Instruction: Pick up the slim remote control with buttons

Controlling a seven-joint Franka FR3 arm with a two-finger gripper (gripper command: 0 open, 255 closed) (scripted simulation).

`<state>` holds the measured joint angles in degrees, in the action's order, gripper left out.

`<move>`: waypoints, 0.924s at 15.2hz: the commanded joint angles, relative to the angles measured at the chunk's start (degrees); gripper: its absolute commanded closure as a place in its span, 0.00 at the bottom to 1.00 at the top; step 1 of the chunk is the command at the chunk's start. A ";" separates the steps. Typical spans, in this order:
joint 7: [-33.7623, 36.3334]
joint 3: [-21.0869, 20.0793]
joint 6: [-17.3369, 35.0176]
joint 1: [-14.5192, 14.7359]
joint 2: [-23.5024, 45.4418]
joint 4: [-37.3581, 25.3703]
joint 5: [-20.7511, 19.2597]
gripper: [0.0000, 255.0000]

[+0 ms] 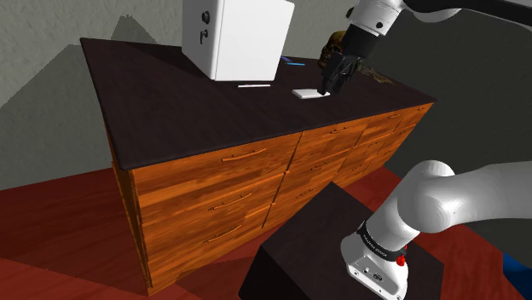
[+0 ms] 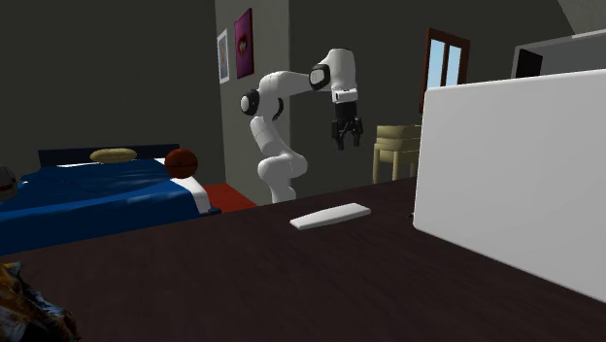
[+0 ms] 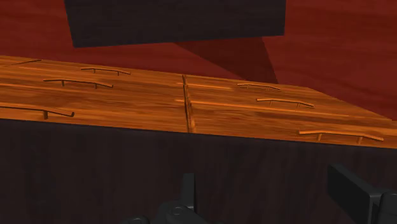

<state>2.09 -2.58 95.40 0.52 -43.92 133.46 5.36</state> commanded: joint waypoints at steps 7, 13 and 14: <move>-21.62 10.55 0.73 1.93 0.52 1.83 -6.69 0.00; -43.16 21.01 2.86 4.49 6.38 -1.16 -12.54 0.00; -46.75 22.71 3.32 5.06 7.82 -2.10 -13.24 0.00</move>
<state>-40.56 18.38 98.21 4.95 -37.62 132.33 -7.08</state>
